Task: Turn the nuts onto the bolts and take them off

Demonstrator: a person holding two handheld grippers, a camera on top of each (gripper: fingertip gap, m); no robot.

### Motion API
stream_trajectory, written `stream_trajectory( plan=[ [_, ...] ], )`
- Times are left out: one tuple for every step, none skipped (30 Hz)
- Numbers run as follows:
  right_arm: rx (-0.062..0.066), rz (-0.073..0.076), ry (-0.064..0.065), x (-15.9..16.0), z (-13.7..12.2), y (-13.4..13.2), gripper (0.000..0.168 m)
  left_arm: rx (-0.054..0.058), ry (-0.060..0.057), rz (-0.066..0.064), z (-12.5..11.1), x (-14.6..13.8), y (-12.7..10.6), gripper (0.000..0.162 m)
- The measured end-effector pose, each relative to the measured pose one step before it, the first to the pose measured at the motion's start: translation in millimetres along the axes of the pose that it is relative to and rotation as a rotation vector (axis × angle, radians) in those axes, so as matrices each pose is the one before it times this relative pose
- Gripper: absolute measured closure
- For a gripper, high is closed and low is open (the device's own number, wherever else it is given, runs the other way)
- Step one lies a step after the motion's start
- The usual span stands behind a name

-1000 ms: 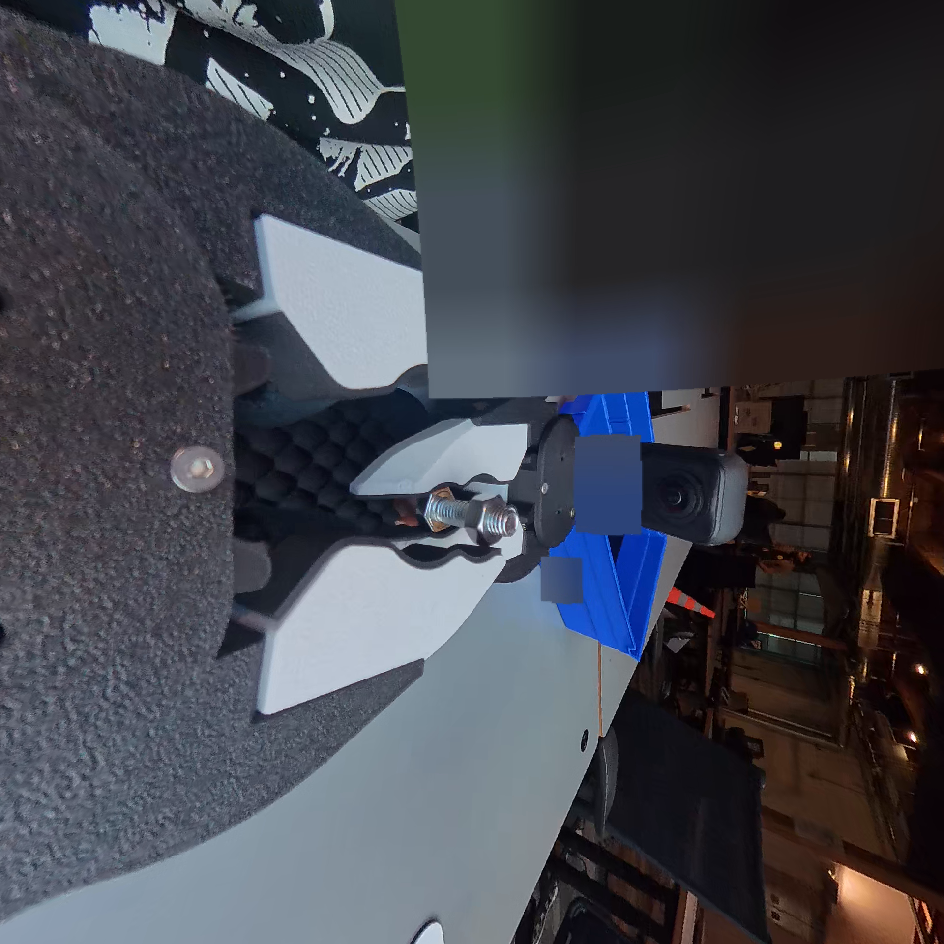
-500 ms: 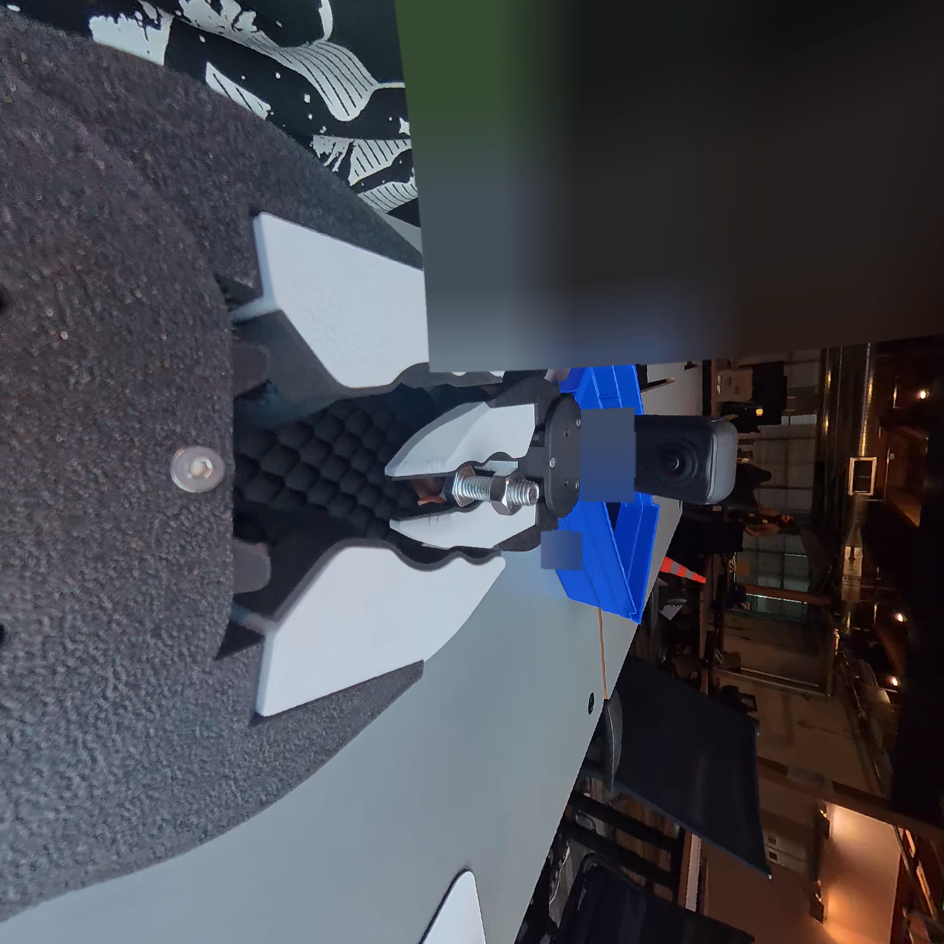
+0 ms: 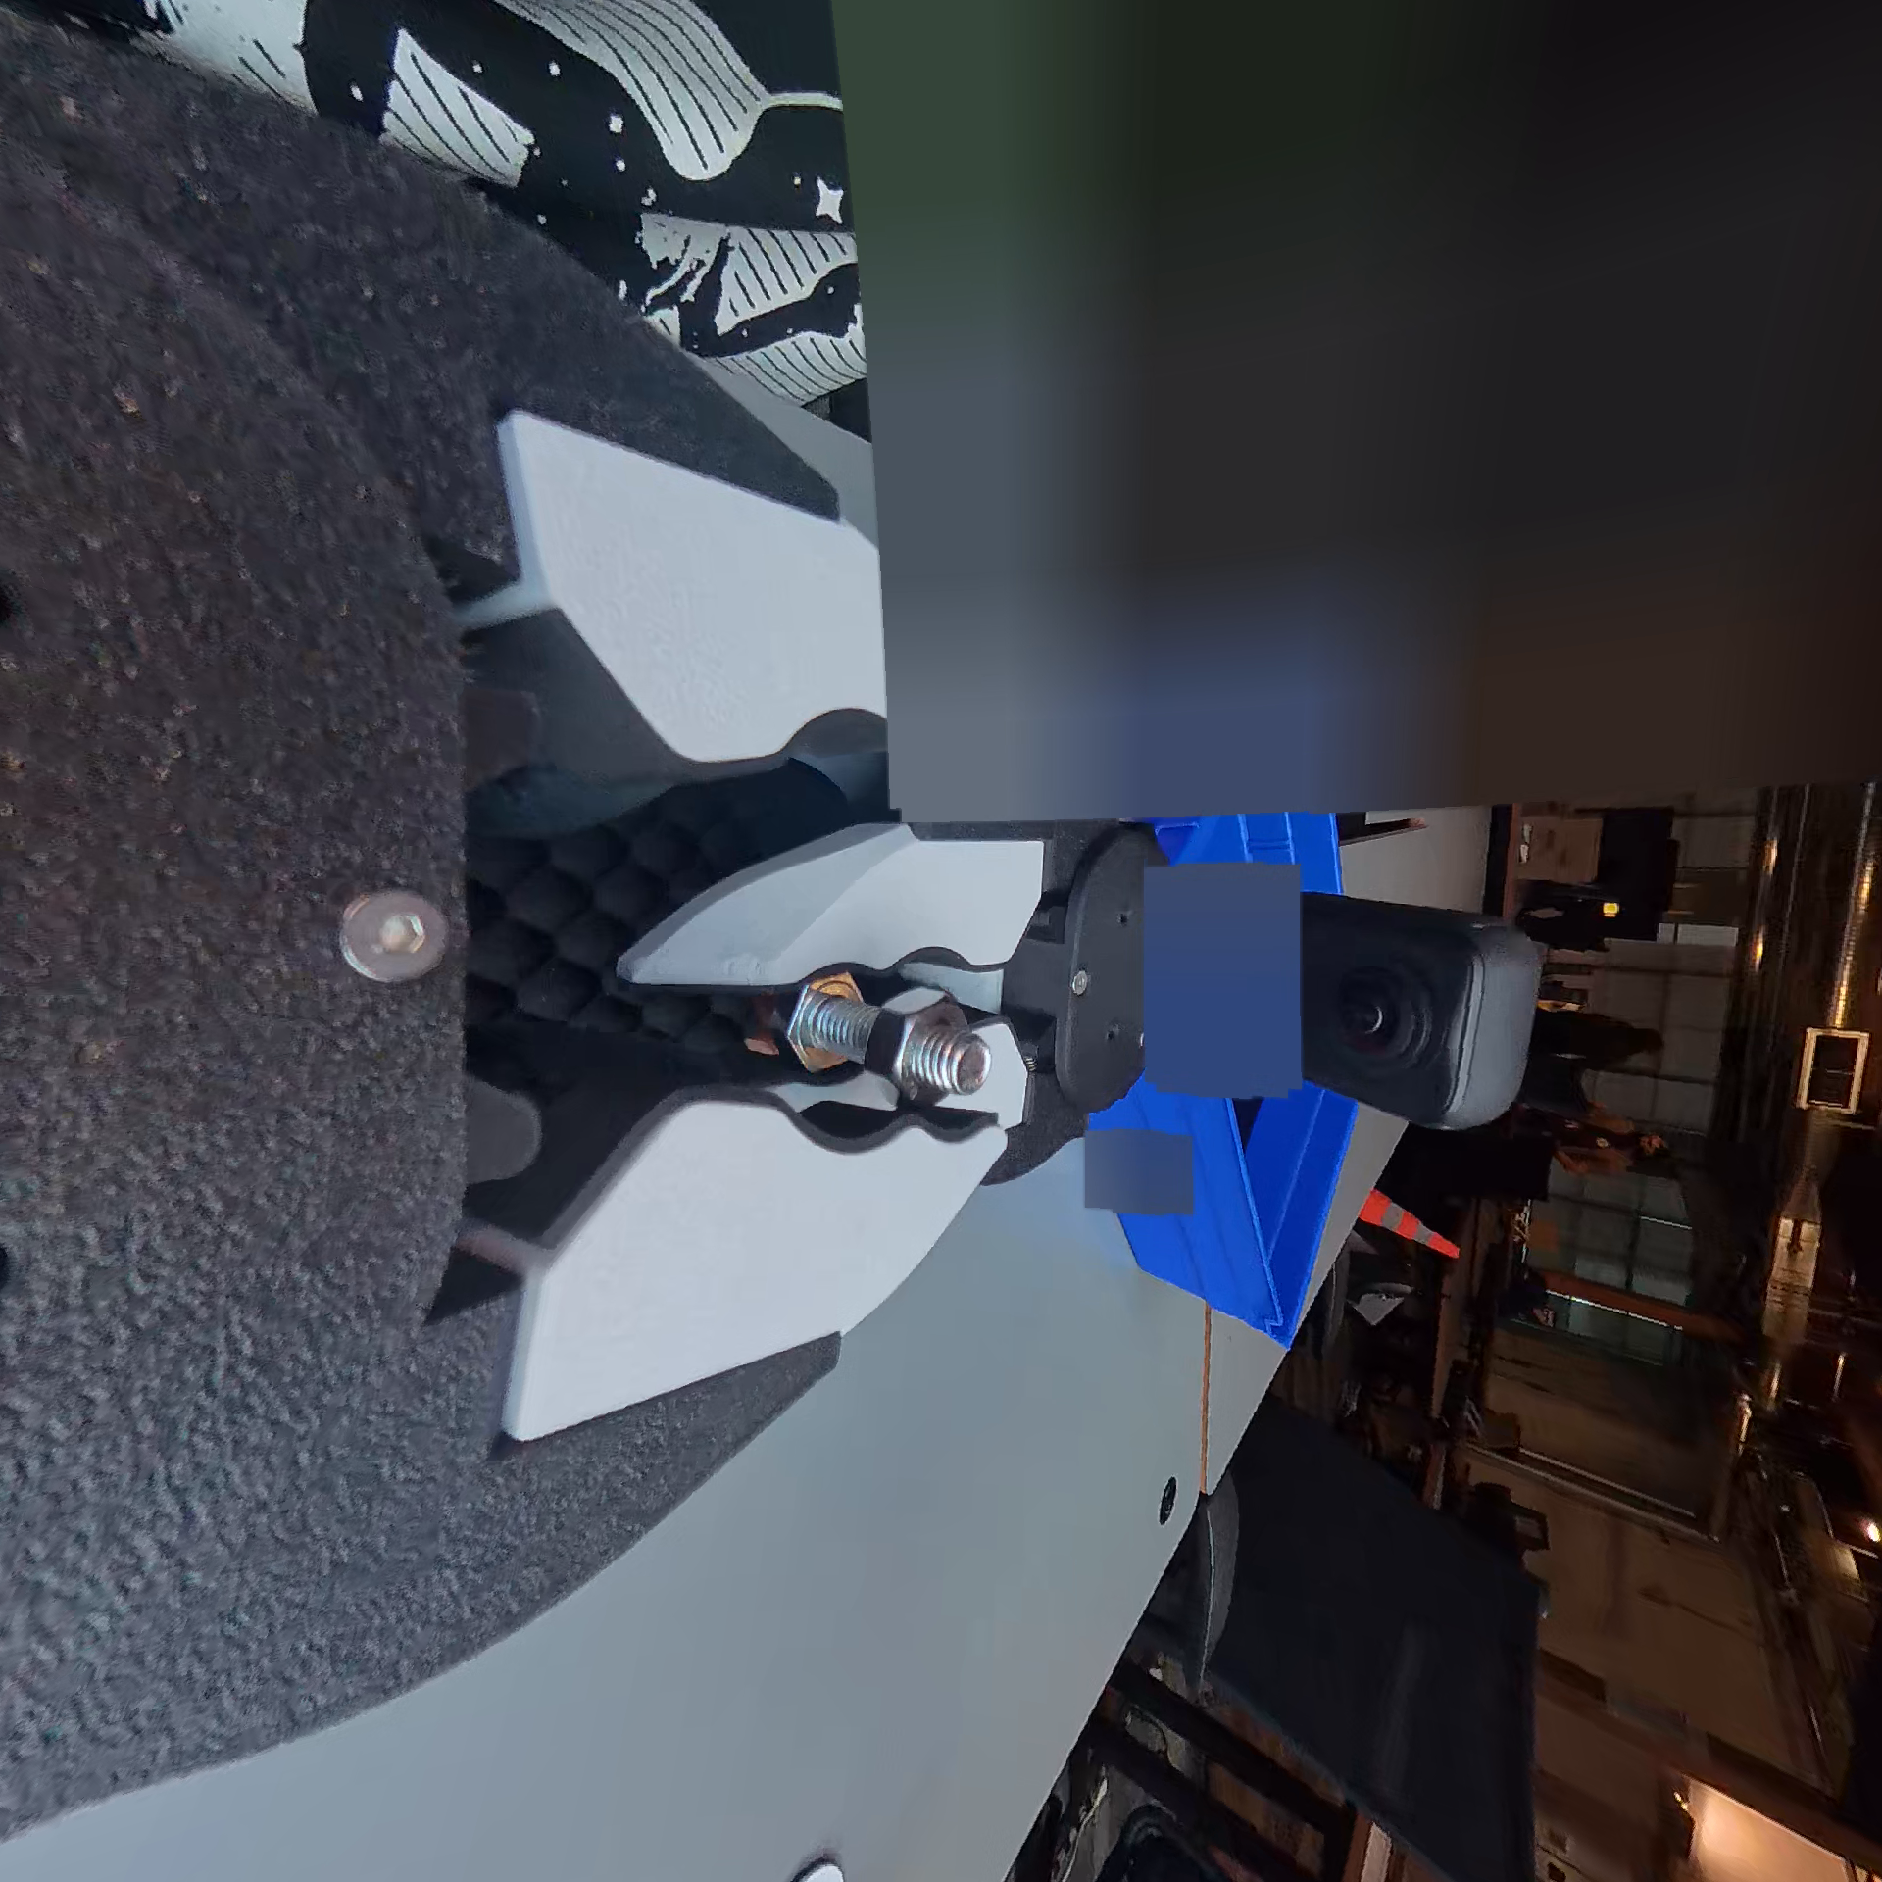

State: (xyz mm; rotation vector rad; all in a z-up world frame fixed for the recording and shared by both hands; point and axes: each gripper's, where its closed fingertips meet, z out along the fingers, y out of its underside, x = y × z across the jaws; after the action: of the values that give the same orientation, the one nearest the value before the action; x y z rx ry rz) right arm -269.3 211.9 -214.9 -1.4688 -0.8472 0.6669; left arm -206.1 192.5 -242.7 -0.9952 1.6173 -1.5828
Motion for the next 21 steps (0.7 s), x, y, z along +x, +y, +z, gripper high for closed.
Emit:
stream_trajectory(
  plan=[
    [-0.002,-0.0048,0.0021,-0.63,-0.63,0.29,0.102,0.0014,0.0008,-0.001,-0.22,0.02,-0.18,0.148],
    [-0.0021,-0.0035,0.0067,0.1,-1.32,0.48,0.102,-0.0004,-0.0008,0.0006,0.02,-0.06,0.05,0.148],
    [-0.0025,0.0008,0.0064,0.3,-1.95,0.53,0.103,-0.001,-0.0012,0.0011,0.16,-0.02,0.13,0.148],
    [-0.0007,0.0035,0.0069,0.26,-2.28,0.25,0.103,-0.0005,0.0004,0.0007,0.02,0.09,0.06,0.148],
    [0.0005,0.0028,0.0073,0.23,-2.51,0.31,0.104,0.0004,-0.0002,0.0004,-0.06,0.0,-0.14,0.148],
    [0.0022,0.0006,0.0057,-0.08,-2.85,0.11,0.106,0.001,-0.0001,0.0,-0.06,-0.05,-0.13,0.148],
    [0.0036,0.0012,0.0065,0.09,-3.05,0.06,0.108,0.0011,-0.0002,-0.0012,-0.15,-0.16,-0.15,0.148],
    [0.0001,0.0031,0.0084,0.5,-2.85,0.49,0.109,0.0012,0.0001,-0.0009,-0.1,-0.05,-0.15,0.148],
    [0.0013,0.0029,0.0051,0.08,-3.04,0.35,0.111,-0.0003,-0.0006,-0.0002,-0.02,-0.07,0.04,0.148],
    [0.0035,0.002,0.0029,-0.38,-3.22,-0.04,0.114,-0.0004,0.0,0.0001,0.06,-0.06,0.04,0.148],
    [0.0029,0.0015,0.0037,-0.07,-3.14,0.14,0.116,0.001,0.0003,0.0004,-0.1,0.1,-0.12,0.148],
    [0.005,0.0007,0.0021,0.0,-2.93,-0.04,0.119,0.0009,-0.0008,-0.001,-0.17,-0.24,-0.12,0.148],
    [0.0108,0.0023,-0.0012,-0.31,-2.5,-0.99,0.123,0.001,-0.0002,-0.0027,-0.04,-0.23,-0.15,0.148],
    [0.0155,0.0066,0.0056,1.07,-1.56,-1.72,0.123,0.0004,0.0006,-0.0021,-0.07,-0.17,0.02,0.148],
    [0.0136,0.0097,0.014,2.61,-0.43,-1.61,0.12,-0.0005,0.0013,0.0001,-0.03,0.16,0.06,0.148],
    [0.0084,0.0109,0.0122,2.6,0.76,-0.98,0.115,-0.0016,0.0001,0.0017,0.17,0.19,0.21,0.148],
    [0.0038,0.0105,0.0018,1.11,1.76,-0.34,0.111,-0.0023,0.0006,0.0021,0.25,0.27,0.2,0.148],
    [0.0,0.0086,-0.0058,-0.2,2.95,0.2,0.108,-0.002,0.0016,0.0018,0.14,0.37,0.27,0.148],
    [-0.0049,0.0026,-0.0097,-0.87,3.64,1.01,0.105,-0.001,0.0011,0.0008,0.12,0.2,0.12,0.148],
    [-0.0088,-0.0053,-0.0091,-1.04,4.08,1.37,0.103,-0.0003,0.0007,-0.0005,-0.07,0.04,0.14,0.148],
    [-0.0106,-0.0098,-0.0059,-0.57,4.2,1.44,0.101,-0.0001,0.0018,-0.0007,0.03,0.15,0.01,0.148]
  ],
)
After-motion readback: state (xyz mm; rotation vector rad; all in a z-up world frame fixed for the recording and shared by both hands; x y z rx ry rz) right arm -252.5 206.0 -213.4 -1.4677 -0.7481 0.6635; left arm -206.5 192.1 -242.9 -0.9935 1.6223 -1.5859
